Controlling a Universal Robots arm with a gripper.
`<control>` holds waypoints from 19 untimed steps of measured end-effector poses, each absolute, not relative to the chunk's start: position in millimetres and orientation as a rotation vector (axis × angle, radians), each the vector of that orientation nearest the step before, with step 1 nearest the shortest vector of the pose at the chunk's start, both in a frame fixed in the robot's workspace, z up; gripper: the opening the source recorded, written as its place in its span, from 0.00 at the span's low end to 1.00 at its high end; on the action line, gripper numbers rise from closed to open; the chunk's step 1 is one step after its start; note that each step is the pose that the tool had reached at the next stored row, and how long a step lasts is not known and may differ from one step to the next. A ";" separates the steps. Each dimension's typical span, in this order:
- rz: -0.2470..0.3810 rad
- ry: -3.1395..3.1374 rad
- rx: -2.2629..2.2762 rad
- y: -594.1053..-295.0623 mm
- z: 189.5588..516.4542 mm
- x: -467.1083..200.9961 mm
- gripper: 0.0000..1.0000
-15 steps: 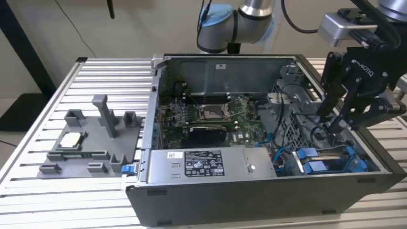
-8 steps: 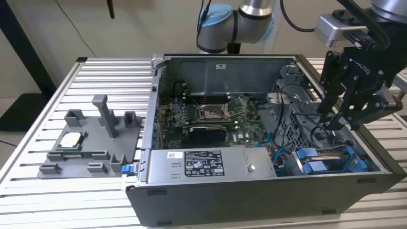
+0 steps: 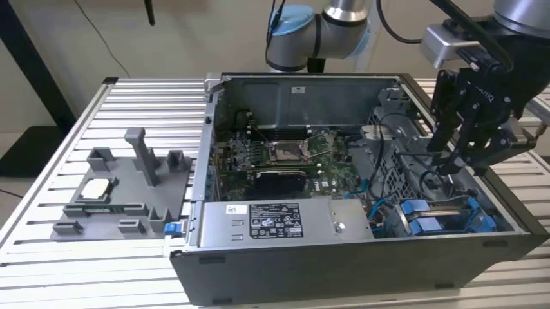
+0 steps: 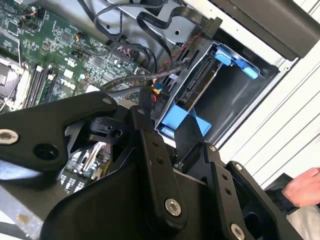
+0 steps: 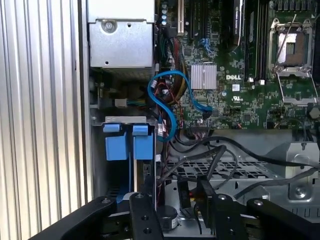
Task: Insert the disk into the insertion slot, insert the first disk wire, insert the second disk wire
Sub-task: 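Insert the first disk wire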
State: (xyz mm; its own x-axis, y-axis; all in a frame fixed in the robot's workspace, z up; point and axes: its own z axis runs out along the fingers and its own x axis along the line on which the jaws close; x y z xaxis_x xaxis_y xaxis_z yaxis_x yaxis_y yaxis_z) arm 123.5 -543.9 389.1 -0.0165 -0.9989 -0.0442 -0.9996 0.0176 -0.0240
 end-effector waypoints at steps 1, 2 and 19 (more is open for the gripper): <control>0.022 2.204 -2.167 -543.8 389.0 123.5 0.47; 0.023 2.203 -2.166 -543.8 388.7 123.5 0.47; 0.032 2.198 -2.161 -543.8 388.0 123.7 0.19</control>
State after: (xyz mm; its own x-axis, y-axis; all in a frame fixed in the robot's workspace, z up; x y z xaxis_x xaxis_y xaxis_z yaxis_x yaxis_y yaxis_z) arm 123.7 -543.8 388.0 -0.0164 -0.9983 -0.0565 -0.9995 0.0179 -0.0262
